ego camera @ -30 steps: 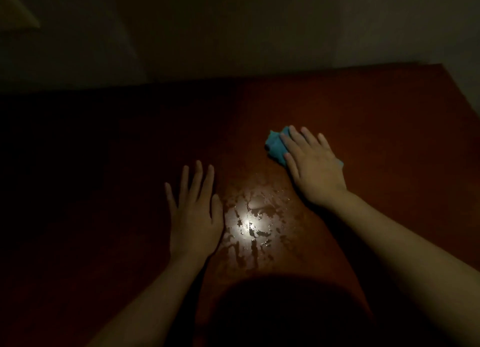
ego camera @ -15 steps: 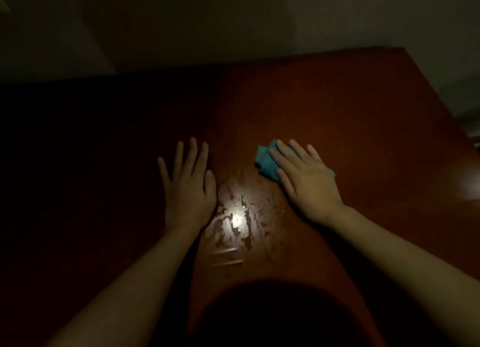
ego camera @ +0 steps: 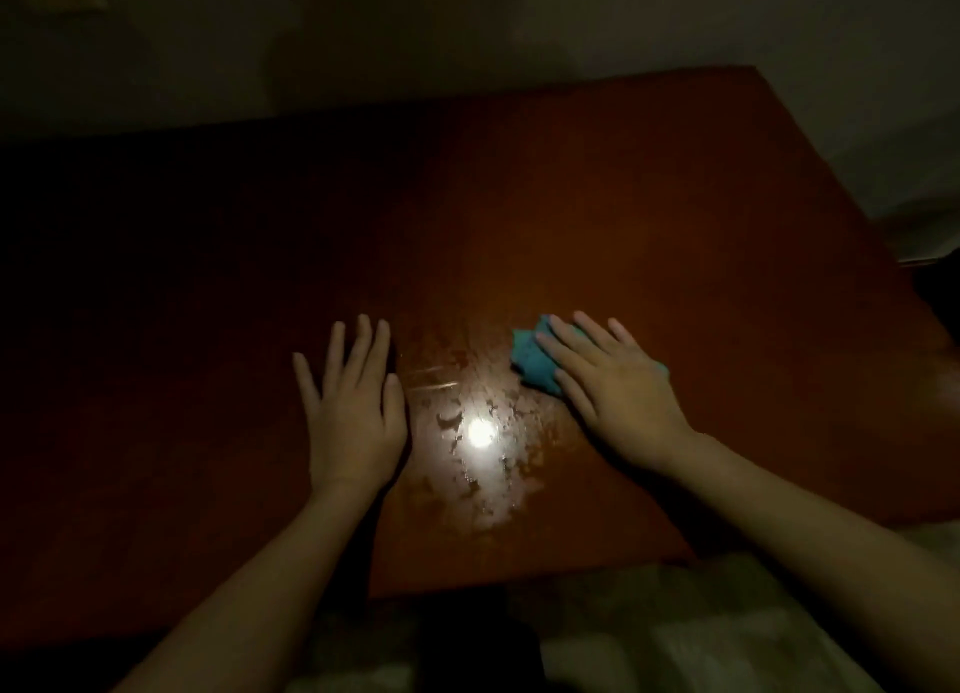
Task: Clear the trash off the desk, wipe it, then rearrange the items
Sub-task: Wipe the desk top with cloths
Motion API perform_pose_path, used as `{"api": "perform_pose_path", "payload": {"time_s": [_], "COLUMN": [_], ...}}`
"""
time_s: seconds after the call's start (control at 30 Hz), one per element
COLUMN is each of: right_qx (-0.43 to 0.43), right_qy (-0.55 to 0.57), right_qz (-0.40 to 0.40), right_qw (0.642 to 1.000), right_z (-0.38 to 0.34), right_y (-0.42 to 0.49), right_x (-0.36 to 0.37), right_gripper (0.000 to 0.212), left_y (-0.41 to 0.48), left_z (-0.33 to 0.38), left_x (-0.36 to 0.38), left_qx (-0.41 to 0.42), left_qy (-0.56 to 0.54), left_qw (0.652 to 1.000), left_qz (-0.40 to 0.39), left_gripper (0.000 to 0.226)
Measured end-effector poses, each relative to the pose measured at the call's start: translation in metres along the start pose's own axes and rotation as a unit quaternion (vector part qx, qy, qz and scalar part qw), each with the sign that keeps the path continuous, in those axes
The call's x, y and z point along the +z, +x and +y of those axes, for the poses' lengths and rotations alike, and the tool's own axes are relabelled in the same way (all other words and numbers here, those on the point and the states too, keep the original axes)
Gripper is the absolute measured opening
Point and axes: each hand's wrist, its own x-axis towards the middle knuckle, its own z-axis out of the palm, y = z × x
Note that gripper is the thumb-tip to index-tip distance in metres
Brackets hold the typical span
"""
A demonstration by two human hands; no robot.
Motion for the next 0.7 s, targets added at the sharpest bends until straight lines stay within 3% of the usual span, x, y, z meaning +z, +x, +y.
{"api": "perform_pose_path", "payload": {"time_s": [0.1, 0.2, 0.27, 0.47, 0.6, 0.7], "right_qx": [-0.066, -0.164, -0.185, -0.089, 0.011, 0.030], "right_qy": [-0.011, 0.000, 0.011, 0.019, 0.014, 0.006], "right_qz": [0.007, -0.028, -0.046, -0.037, -0.016, -0.015], "right_qw": [0.998, 0.986, 0.982, 0.995, 1.000, 0.999], "right_z": [-0.032, -0.045, -0.039, 0.003, -0.012, -0.025], "right_y": [-0.011, -0.063, -0.095, -0.116, -0.085, -0.053], "right_x": [0.007, 0.007, 0.004, -0.001, 0.001, 0.005], "right_gripper": [0.048, 0.047, 0.047, 0.049, 0.052, 0.050], "left_y": [-0.032, -0.058, -0.068, -0.069, -0.063, -0.060], "left_z": [0.006, 0.008, 0.008, 0.006, 0.007, 0.005], "left_x": [-0.005, -0.010, -0.011, -0.010, -0.010, -0.010], "left_qx": [-0.003, -0.015, -0.025, -0.035, -0.039, -0.041], "left_qy": [-0.003, -0.005, 0.001, -0.004, -0.010, -0.010], "left_qw": [1.000, 1.000, 1.000, 0.999, 0.999, 0.998], "left_qz": [-0.006, -0.014, -0.013, -0.014, -0.024, -0.037], "left_gripper": [0.061, 0.061, 0.063, 0.063, 0.063, 0.064]}}
